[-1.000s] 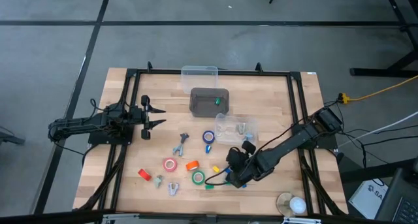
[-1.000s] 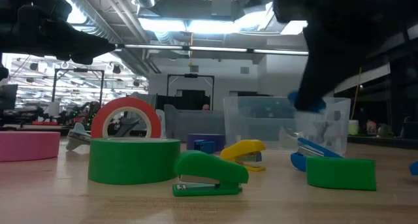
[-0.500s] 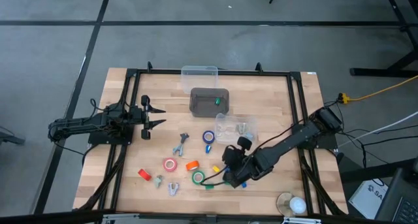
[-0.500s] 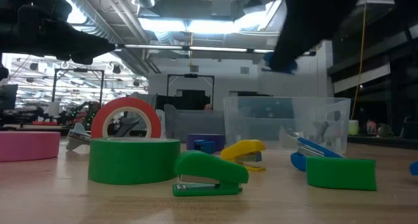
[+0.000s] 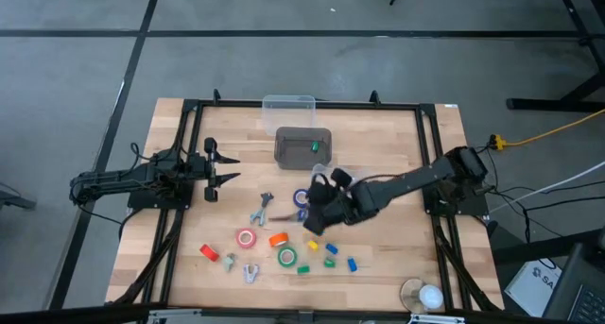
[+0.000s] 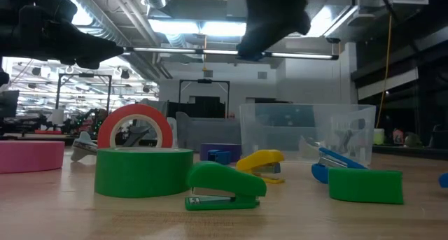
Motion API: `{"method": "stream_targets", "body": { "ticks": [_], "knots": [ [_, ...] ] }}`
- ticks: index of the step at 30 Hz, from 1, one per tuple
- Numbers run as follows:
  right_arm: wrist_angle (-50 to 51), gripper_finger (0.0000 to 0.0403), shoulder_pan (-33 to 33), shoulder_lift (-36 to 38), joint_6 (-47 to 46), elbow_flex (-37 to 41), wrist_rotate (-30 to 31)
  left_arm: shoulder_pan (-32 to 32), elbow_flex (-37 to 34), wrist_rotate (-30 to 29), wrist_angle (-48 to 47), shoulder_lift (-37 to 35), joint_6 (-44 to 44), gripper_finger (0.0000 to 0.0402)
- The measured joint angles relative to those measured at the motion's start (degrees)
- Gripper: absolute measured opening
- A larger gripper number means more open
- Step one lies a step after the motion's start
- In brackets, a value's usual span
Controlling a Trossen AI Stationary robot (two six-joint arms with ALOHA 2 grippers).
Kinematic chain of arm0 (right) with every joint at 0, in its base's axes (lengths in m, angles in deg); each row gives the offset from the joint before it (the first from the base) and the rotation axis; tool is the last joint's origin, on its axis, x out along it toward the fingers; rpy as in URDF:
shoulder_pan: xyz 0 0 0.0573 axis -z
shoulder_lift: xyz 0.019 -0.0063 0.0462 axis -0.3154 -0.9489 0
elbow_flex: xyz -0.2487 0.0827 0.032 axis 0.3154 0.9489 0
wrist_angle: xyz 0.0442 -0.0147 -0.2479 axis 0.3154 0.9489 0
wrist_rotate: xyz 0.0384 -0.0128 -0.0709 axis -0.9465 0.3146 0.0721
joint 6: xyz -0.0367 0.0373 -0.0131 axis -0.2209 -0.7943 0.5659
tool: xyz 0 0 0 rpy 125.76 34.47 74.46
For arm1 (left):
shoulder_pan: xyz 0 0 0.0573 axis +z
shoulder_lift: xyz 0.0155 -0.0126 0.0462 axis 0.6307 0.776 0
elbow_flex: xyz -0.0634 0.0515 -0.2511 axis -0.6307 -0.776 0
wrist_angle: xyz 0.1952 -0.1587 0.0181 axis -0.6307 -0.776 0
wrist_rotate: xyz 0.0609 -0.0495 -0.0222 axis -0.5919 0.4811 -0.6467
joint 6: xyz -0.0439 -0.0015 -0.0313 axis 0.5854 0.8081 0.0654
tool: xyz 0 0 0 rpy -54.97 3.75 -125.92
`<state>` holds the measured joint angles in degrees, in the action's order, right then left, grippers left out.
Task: Pick and place Stapler, Stapler remover, tape
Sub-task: Put the blue stapler into the black bin
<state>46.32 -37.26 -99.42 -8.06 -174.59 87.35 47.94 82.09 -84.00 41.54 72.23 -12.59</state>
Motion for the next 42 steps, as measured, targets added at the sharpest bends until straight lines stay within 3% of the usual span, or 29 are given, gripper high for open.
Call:
{"method": "stream_targets", "body": {
  "ticks": [6,14,27,35,42],
  "knots": [
    [-0.4,0.0076,7.5,0.0,3.7,-3.5,-1.6,0.0,0.0,0.0,0.0,0.0,0.0,0.0169],
    [-0.2,0.0078,18.3,0.0,3.3,-8.9,-9.2,0.0,0.0,0.0,0.0,0.0,0.0,0.0169],
    [-0.7,0.0079,30.5,0.0,1.8,-10.9,-17.3,0.0,0.0,0.0,0.0,0.0,0.0,0.0169],
    [-1.7,0.0080,34.1,0.0,1.8,-5.0,-19.7,0.0,0.0,0.0,0.0,0.0,0.0,0.0169],
    [-10.0,0.0080,35.7,0.0,1.8,4.3,-21.0,0.0,0.0,0.0,0.0,0.0,0.0,0.0169]
  ]
}}
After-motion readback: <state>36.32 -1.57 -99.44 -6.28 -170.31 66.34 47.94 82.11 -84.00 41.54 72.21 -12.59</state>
